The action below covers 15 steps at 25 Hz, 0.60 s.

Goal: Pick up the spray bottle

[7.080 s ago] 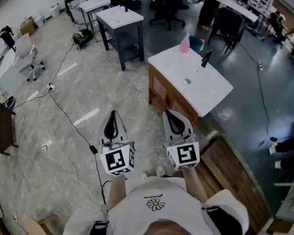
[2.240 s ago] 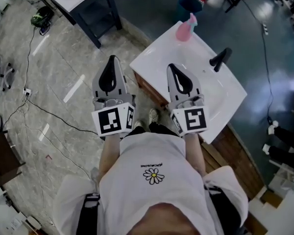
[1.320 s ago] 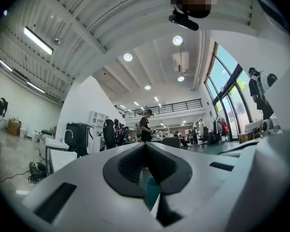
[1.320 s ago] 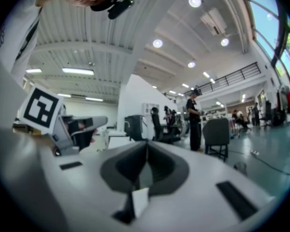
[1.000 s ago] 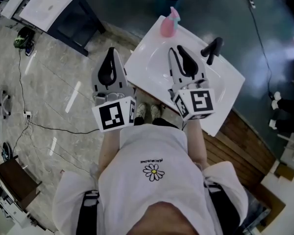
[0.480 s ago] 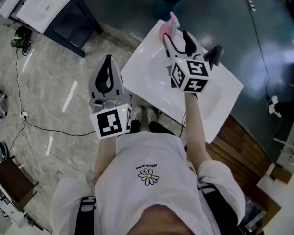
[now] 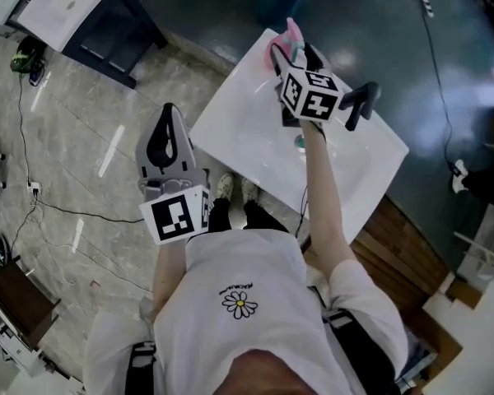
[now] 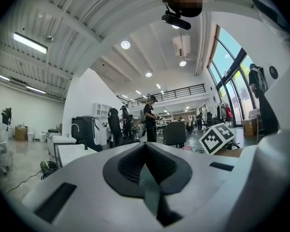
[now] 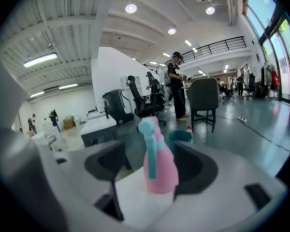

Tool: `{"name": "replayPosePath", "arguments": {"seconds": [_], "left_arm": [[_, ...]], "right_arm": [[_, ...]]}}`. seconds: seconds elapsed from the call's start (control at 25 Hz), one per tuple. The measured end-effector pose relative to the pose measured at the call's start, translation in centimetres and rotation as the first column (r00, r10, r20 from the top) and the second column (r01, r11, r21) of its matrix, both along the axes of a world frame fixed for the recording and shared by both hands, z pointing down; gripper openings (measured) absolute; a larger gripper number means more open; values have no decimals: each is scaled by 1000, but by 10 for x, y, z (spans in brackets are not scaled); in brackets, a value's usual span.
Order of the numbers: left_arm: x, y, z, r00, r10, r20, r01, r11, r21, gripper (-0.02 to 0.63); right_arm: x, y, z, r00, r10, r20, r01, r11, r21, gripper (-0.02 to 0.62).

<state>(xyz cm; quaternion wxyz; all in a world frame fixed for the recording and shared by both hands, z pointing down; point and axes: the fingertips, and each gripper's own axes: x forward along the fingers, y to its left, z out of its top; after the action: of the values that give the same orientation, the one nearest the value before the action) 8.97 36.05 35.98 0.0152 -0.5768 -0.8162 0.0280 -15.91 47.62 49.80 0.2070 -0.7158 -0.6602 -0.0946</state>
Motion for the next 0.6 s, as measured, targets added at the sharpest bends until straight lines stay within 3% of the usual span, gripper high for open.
{"name": "replayPosePath", "arguments": {"seconds": [0.6], "left_arm": [[13,8,17,1000,-31,-4,31,999,39,18]], "right_arm": [[-8,26,67,999,29,35,-34,990,137,307]]}}
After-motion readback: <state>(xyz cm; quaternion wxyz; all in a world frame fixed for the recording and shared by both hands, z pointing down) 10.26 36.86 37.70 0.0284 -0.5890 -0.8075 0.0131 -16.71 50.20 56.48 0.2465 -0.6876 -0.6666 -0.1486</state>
